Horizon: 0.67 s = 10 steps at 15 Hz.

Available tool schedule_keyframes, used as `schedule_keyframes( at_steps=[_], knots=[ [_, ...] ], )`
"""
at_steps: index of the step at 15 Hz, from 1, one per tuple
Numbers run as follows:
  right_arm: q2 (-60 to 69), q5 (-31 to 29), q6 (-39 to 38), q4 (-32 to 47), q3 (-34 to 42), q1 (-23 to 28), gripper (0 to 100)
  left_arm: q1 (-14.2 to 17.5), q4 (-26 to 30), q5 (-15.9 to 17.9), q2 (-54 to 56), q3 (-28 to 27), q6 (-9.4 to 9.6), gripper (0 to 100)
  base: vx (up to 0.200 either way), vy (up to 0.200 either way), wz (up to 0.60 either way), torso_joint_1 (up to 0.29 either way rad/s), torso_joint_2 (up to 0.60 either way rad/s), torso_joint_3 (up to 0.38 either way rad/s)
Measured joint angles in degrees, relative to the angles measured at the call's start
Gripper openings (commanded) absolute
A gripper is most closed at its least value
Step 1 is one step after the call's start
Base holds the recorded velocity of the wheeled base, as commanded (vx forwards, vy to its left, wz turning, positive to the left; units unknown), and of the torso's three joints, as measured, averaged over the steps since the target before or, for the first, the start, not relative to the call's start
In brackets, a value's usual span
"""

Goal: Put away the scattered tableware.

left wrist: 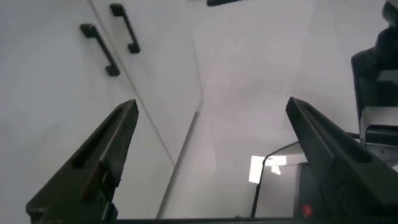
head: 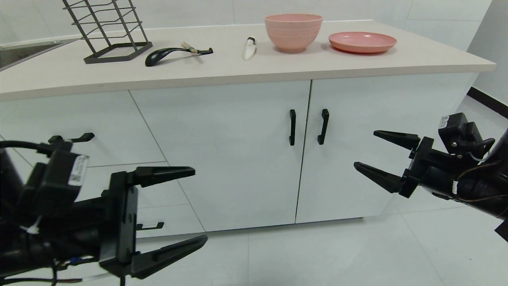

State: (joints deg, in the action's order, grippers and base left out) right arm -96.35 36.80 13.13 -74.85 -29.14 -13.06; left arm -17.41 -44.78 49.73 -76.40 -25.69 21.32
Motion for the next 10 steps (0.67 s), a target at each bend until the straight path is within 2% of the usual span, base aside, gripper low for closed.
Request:
schedule_keyframes(
  at_steps=[4,6,8,10],
  knots=[
    [-2.38,2.44,0.46,-2.88,-1.18,-0.52,100,-10.51,-1.23,-2.76,-11.19,-12.07,-0.26,100,0.000,0.000,0.00,0.000,0.00,0.000],
    [-2.96,2.55,0.59,-2.99,-1.87,-1.16,100,-15.95,-1.29,-4.84,-15.99,-19.04,-2.22,100,0.000,0.000,0.00,0.000,0.00,0.000],
    [-3.56,2.55,0.66,-3.12,-2.69,-1.55,100,-19.05,-1.29,-7.72,-21.09,-26.54,-3.80,100,0.000,0.000,0.00,0.000,0.00,0.000],
    [-4.33,2.55,0.66,-3.16,-4.13,-1.93,100,-20.32,-0.90,-10.20,-26.53,-33.38,-4.77,100,0.000,0.000,0.00,0.000,0.00,0.000]
  ],
)
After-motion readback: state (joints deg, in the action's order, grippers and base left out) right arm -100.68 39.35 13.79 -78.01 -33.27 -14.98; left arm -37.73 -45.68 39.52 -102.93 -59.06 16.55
